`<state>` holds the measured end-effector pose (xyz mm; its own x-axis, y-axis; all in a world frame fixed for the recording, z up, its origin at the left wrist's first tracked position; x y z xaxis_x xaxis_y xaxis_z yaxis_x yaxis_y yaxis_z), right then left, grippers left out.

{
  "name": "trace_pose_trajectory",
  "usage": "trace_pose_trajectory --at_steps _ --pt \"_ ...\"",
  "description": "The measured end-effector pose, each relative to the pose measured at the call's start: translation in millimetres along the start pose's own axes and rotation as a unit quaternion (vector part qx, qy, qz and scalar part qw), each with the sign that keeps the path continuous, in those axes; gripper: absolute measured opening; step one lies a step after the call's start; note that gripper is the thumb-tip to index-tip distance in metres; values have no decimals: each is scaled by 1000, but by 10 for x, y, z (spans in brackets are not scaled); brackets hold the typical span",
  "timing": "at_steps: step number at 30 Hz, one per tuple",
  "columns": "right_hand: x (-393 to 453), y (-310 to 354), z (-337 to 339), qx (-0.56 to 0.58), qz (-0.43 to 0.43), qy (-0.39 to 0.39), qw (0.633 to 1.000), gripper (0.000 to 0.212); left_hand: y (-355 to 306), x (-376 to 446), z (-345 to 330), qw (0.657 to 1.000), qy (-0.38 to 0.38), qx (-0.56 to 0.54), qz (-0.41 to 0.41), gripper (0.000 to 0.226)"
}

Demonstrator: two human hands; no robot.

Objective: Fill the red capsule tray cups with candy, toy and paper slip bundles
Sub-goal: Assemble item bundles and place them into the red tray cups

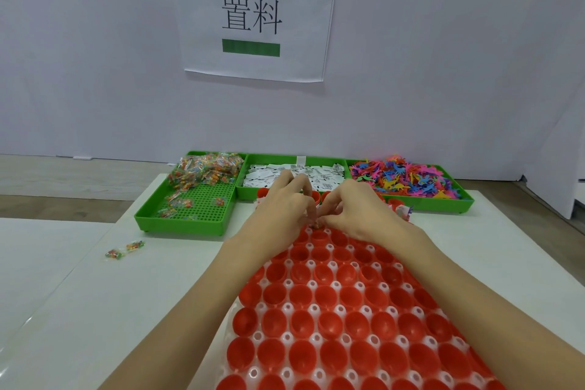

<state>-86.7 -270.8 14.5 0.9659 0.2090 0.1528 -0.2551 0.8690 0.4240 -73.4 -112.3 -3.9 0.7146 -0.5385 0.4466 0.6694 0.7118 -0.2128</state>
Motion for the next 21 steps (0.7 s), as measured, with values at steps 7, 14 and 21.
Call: trace_pose_trajectory --at_steps 7,14,21 --pt "-17 -18 -24 -28 5 -25 999 10 -13 37 35 999 30 -41 2 9" --pt "-29 -7 -6 -16 -4 -24 1000 14 18 29 88 997 55 -50 7 10" --pt "-86 -32 61 -11 4 -43 999 7 116 31 370 986 -10 -157 61 8"
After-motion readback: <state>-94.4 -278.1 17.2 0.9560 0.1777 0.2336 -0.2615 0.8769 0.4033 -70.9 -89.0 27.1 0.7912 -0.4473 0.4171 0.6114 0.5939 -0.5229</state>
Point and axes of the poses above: each hand's wrist, its own x-axis towards the middle knuckle, its own z-axis out of the back of the hand, y = z × x, the point moved 2 cm from there along x, towards the middle knuckle, and after that the axes turned 4 degrees about z, right-handed, at the moved point
